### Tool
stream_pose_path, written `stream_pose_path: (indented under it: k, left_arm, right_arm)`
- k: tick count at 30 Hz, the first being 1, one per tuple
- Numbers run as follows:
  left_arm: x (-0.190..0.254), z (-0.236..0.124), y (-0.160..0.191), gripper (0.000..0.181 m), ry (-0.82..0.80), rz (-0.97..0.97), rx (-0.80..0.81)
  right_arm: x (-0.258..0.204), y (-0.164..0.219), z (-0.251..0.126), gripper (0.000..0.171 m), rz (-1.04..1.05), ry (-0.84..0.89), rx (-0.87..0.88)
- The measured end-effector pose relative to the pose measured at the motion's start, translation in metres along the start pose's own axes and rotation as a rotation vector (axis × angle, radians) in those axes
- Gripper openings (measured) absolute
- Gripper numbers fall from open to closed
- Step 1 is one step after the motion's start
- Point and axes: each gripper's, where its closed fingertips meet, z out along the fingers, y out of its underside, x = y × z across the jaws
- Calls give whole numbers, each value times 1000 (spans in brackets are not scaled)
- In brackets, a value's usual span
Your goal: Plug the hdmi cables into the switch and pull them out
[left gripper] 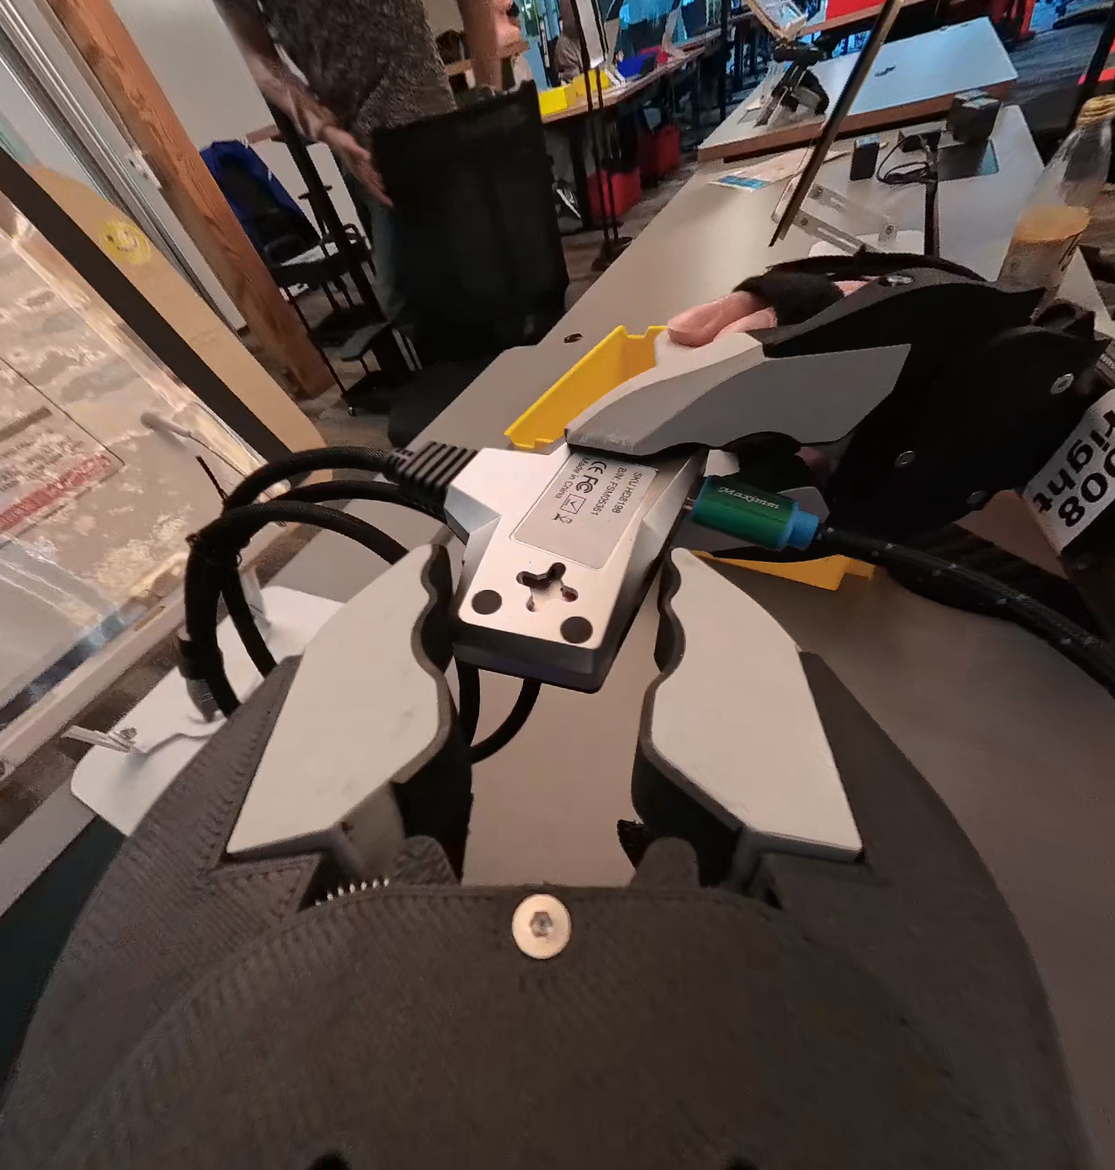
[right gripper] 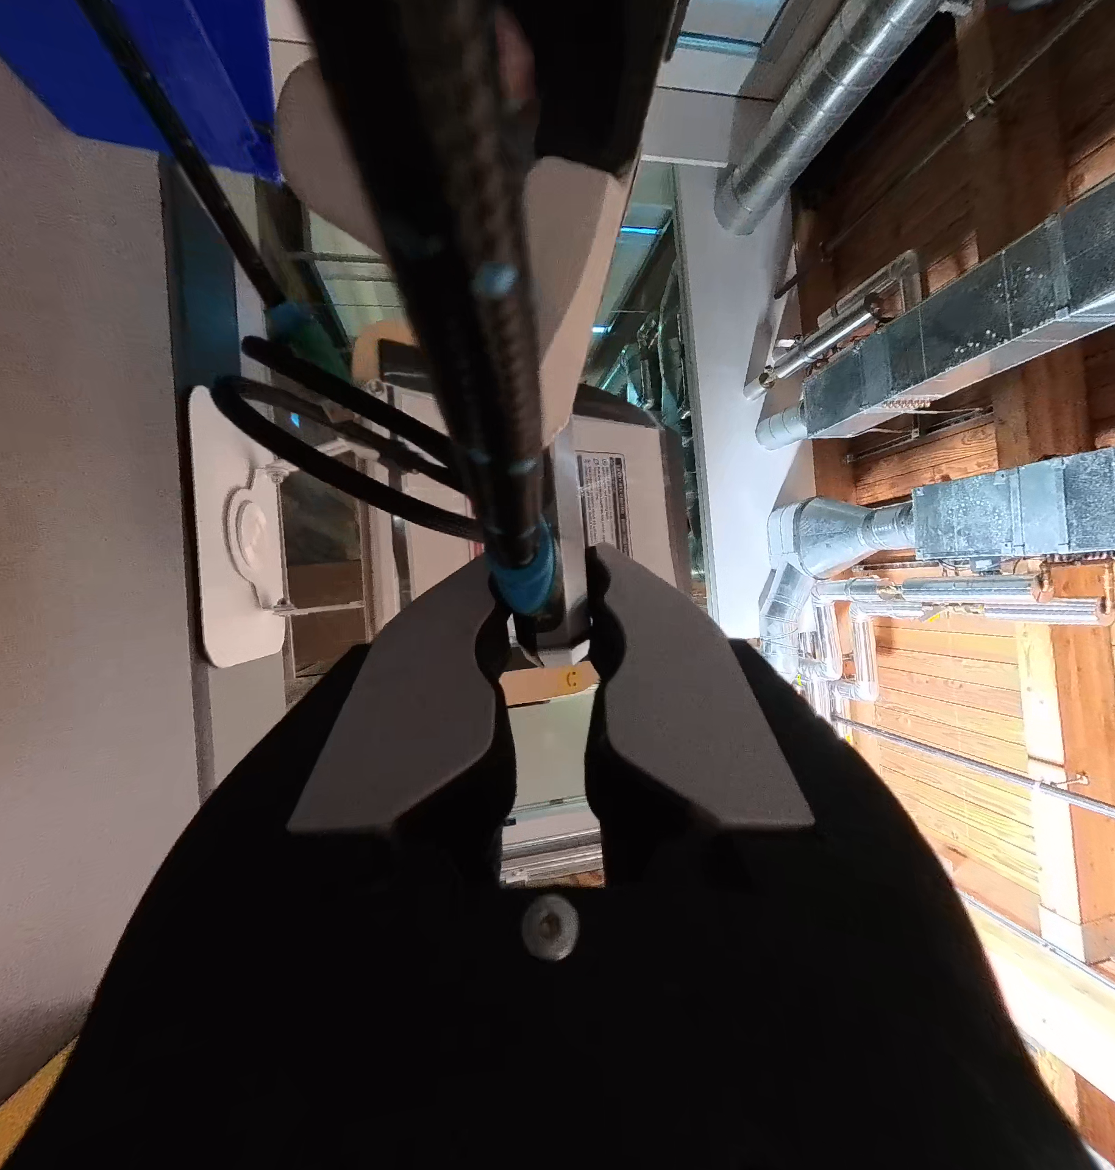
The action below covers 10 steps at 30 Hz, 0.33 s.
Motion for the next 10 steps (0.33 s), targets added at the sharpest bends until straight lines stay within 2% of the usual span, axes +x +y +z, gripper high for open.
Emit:
stream_pose_path:
  k: [1,6,10]
  left_arm:
    - [0,1,2,62,7,-13,-6]
    - [2,3,13,61,44,-47,-41]
    - [10,8,31,69,104,-91,-142]
  right_arm:
    - [-2,1,0,23,-3,-5,2]
    - [-10,0,-2,23,-56,-22,24]
    - [-19,-12,-5,23,-128,-50,79]
